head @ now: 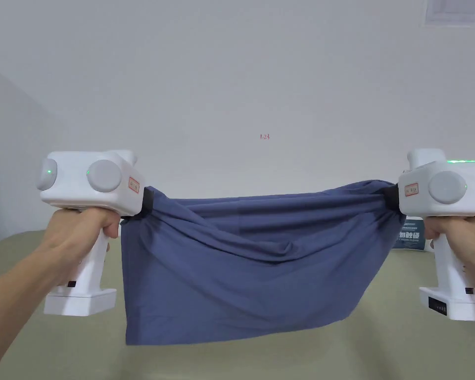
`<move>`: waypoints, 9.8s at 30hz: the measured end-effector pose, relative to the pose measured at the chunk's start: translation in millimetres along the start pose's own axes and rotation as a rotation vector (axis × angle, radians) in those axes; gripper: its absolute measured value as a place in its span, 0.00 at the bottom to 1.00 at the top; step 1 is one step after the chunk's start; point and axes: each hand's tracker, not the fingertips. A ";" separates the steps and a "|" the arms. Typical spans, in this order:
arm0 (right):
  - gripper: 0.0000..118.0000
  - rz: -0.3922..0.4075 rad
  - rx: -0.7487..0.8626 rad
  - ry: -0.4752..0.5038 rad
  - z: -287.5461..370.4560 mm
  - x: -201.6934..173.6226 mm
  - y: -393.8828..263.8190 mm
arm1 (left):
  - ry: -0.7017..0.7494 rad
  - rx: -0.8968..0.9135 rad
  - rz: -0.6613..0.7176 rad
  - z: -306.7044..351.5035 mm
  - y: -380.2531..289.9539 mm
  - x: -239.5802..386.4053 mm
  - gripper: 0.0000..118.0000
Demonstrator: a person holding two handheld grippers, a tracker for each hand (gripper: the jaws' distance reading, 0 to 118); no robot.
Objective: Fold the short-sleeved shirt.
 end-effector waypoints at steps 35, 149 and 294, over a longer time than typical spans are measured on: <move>0.06 0.023 -0.348 0.063 17.3 4.0 -314.4 | -0.060 -0.242 -0.093 -28.3 -293.9 -3.3 0.06; 0.00 0.014 -0.019 -0.008 92.6 41.7 -38.7 | 0.068 0.036 0.002 88.5 -46.4 -46.2 0.00; 0.85 -0.064 -0.595 0.085 147.9 -1.9 -439.4 | 0.017 -0.424 0.147 70.9 -416.1 -85.0 0.08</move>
